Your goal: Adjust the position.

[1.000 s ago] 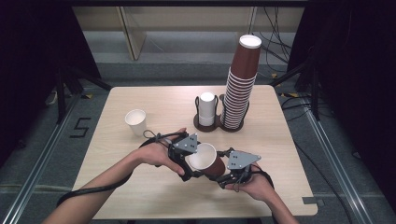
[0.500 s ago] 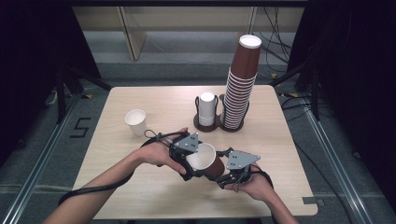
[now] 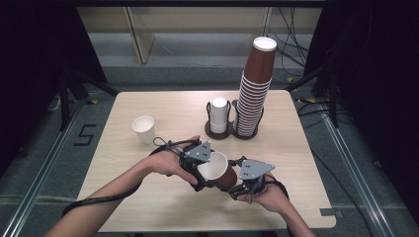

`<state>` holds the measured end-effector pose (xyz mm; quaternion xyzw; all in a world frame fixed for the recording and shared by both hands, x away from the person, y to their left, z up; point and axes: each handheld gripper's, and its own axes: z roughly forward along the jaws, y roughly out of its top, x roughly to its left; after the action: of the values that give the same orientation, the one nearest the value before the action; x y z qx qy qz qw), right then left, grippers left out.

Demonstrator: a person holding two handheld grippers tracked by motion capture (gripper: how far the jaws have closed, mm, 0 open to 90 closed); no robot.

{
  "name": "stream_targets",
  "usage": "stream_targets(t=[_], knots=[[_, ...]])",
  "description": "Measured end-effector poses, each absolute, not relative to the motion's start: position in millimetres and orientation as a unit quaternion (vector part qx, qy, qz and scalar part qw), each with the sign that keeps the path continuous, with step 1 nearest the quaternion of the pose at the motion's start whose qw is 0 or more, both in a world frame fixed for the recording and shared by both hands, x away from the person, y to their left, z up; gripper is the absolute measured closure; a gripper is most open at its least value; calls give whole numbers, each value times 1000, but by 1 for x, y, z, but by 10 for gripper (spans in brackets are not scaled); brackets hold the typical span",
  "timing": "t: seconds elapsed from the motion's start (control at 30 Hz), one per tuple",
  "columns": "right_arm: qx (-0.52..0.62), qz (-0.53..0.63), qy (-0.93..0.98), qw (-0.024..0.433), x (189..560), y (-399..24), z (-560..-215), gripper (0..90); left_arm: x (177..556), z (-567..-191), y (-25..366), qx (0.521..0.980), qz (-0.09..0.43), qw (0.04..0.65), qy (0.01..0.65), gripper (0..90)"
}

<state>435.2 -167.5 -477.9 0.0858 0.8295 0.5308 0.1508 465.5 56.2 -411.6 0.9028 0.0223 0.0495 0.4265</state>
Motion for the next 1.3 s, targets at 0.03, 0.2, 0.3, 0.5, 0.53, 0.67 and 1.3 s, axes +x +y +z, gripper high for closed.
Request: stream_targets(t=[0.03,0.2,0.3,0.5,0.53,0.67,1.3], knots=[[86,530,830,151,435,-167,-478,216,465,-412,56,903,50,427,22,28],[85,531,830,150,435,-167,-477,215,465,-412,56,901,51,429,21,59],[82,531,829,152,436,-167,-477,216,465,-412,57,899,52,434,19,69],[83,532,828,155,437,-166,-477,215,465,-411,57,899,58,435,17,86],[84,532,828,154,436,-166,-477,215,464,-411,57,898,60,436,17,88],[84,532,828,156,437,-165,-477,211,463,-412,57,897,63,437,17,97],[136,521,831,141,438,-166,-482,153,462,-408,61,909,92,405,20,106]])
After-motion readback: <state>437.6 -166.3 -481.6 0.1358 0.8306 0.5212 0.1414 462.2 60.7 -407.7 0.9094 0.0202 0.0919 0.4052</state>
